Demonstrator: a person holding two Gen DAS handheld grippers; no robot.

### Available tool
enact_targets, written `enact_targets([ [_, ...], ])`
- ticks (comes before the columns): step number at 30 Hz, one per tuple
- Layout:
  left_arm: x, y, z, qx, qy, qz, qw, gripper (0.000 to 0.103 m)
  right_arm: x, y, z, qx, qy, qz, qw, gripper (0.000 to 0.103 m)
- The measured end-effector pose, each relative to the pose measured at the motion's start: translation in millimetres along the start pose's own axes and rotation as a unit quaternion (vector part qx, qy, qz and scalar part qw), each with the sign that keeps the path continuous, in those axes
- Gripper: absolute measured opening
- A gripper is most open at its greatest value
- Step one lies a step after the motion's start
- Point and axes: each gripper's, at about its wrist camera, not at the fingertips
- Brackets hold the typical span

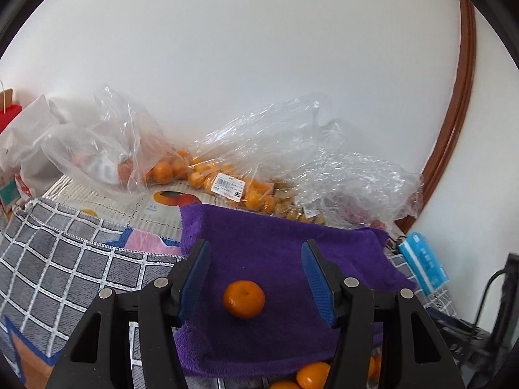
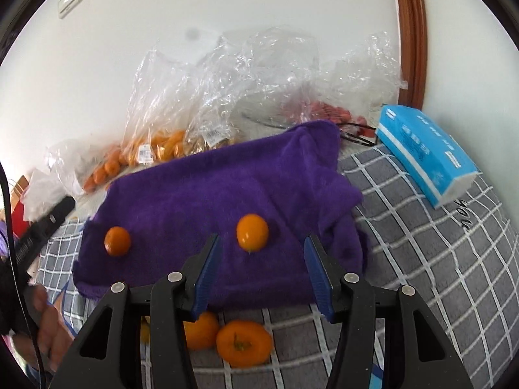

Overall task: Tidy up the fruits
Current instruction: 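Open the right gripper to release its orange while the left gripper releases its orange, then raise both open grippers away from the towel toward the remaining fruit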

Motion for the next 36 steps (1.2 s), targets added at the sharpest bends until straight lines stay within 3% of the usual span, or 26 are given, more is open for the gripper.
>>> enact_targets([
  [4, -32.9, 2.0, -3.5, 0.014, 0.007, 0.015, 0.9998, 0.056, -8.5, -12.1, -0.9, -0.011, -0.012, -0.009, 1.0, 0.052],
  [12, -60.9, -26.6, -30.4, 0.033, 0.031, -0.024, 0.9987, 0.056, -5.6, -42.7, -5.4, 0.009, -0.009, -0.027, 1.0, 0.052],
  [17, -57.0, -52.0, -50.6, 0.025, 0.046, -0.067, 0.9964, 0.061, 0.9, -58.1, -18.9, -0.006, 0.011, -0.047, 0.999, 0.052],
  [26, -39.1, -82.2, -74.0, -0.009, 0.059, -0.107, 0.9924, 0.061, -0.9, -66.3, -34.7, -0.051, -0.019, -0.034, 0.998, 0.053],
  [36, -38.2, -88.1, -82.8, -0.028, 0.062, -0.114, 0.9912, 0.061, 5.7, -66.3, -22.3, -0.052, -0.009, -0.038, 0.998, 0.059],
])
Point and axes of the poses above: each gripper's, at about its wrist camera, not at the fingertips, and x roughly the way its jaws point, z to its right, y to its top, and after that the axes turned 3 degrees about x, right-handed
